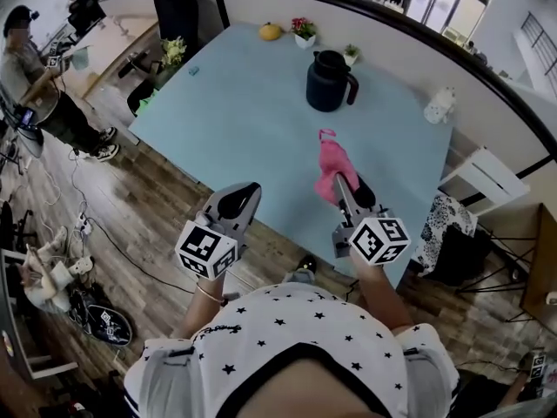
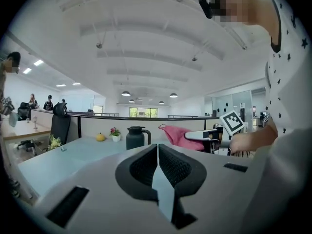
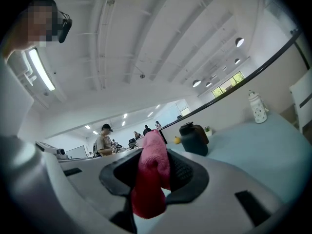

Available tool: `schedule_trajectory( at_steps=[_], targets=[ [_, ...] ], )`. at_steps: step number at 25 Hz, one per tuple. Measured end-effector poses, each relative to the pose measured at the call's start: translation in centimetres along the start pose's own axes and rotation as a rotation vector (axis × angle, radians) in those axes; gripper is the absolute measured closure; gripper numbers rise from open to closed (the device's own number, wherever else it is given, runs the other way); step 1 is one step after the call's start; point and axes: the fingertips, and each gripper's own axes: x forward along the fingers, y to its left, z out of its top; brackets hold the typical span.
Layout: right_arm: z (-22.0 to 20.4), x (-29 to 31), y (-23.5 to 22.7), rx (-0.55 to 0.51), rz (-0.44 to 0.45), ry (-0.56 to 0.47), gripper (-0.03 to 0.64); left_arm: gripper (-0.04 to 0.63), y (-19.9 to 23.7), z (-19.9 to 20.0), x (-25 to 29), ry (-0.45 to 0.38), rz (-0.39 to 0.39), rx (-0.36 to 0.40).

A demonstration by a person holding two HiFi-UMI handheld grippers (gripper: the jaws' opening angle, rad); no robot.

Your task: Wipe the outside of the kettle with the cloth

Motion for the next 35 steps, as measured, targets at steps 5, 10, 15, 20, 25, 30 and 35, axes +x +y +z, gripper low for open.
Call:
schedule_trajectory(
  at_steps=[5,10,15,20,25,30,35],
  targets=[
    [1.3,1.4,-3.6,-0.008,-0.038,-0.017,0.482,0.561,0.7,0.9,3.1,-0.003,-0.002,0.016],
    [2.5,2.9,-5.9,-0.023,-0.077,-0.046,0.482,0.561,1.7,1.1,5.0,-0.008,-0.011,0.009],
    [3.7,5.1,-6.8,-0.057,-0.121,-0.069,0.482,0.561,3.8,0.9,6.3,-0.003,-0.028,-0.003],
    [5.0,8.9,-7.8,-0.109,-0.181,-0.099,0.483,0.561,7.2,1.1,8.5,0.007,-0.083,0.003],
    [6.7,13.6,-9.1,-0.157,-0.261,-0.141,0.483,0.561,11.5,2.0,11.0,0.01,-0.144,0.032],
    [7.3,17.6,-11.0,-0.195,-0.359,-0.13,0.483,0.561,15.3,3.1,12.6,-0.005,-0.189,0.045],
    [7.1,21.0,-12.9,-0.269,-0.44,-0.084,0.483,0.561,18.8,2.6,13.9,0.017,-0.219,0.027]
  ],
)
